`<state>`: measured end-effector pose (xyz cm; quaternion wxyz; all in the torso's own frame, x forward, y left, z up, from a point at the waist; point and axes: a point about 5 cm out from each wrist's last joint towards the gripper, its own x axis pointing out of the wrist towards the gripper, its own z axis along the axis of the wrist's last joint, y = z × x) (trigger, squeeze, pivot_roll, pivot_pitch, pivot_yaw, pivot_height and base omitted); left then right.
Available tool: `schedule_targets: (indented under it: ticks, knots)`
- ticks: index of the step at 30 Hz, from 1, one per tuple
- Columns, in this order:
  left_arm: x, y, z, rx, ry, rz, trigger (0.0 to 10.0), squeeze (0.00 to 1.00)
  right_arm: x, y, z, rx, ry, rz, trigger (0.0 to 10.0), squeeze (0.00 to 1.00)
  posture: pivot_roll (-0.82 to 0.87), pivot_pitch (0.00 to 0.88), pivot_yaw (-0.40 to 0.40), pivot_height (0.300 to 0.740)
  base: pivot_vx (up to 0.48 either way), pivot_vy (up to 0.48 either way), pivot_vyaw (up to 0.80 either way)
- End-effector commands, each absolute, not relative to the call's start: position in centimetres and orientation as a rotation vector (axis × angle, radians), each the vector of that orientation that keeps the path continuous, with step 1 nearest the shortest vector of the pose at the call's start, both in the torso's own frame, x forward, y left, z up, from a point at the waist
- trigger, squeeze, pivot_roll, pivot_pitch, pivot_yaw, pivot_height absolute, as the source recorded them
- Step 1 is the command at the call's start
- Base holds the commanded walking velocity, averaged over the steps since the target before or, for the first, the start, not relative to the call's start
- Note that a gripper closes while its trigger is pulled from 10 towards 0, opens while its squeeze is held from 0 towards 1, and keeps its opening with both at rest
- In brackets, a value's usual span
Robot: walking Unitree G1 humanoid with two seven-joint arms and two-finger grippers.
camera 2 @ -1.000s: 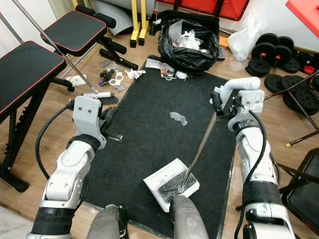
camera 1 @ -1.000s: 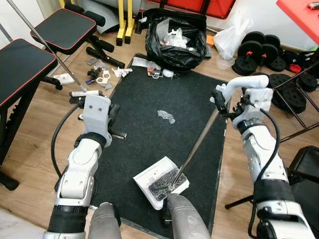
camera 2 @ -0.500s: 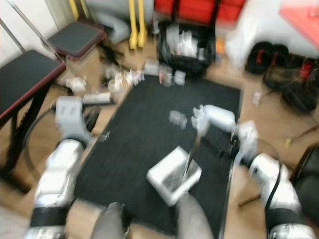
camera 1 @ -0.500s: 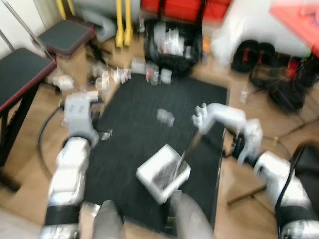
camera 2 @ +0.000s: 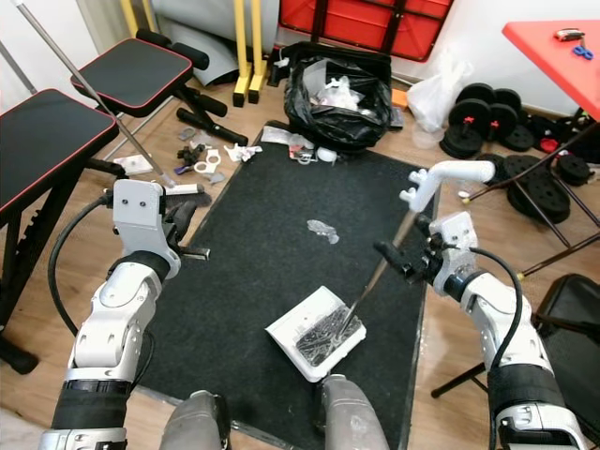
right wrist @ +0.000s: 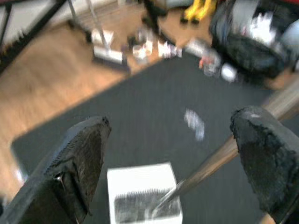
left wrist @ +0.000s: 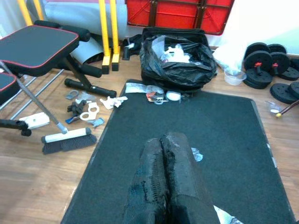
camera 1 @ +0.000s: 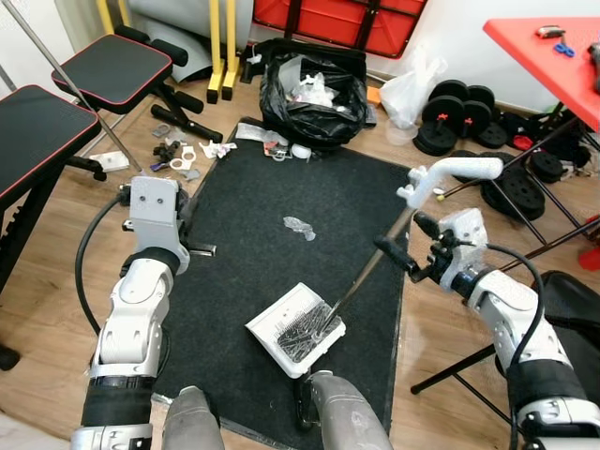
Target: Sweep floor
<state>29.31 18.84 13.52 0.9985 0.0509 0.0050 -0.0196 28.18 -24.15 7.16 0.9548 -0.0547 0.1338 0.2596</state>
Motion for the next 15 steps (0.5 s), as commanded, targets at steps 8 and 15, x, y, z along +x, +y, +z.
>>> schedule_targets:
  ticks: [8, 15]
  knots:
    - [29.0, 19.8, 12.4, 0.102, 0.066, -0.014, 10.0, 0.00, 27.6, -27.2, 4.3, -0.092, 0.434, 0.242, 10.0, 0.00, -0.11, 0.154, -0.147, 0.740, 0.000, 0.000, 0.00]
    - [29.0, 19.6, 12.5, 0.098, 0.066, -0.028, 10.0, 0.00, 26.7, -26.5, 2.3, -0.093, 0.505, 0.241, 10.0, 0.00, -0.11, 0.157, -0.148, 0.740, 0.000, 0.000, 0.00]
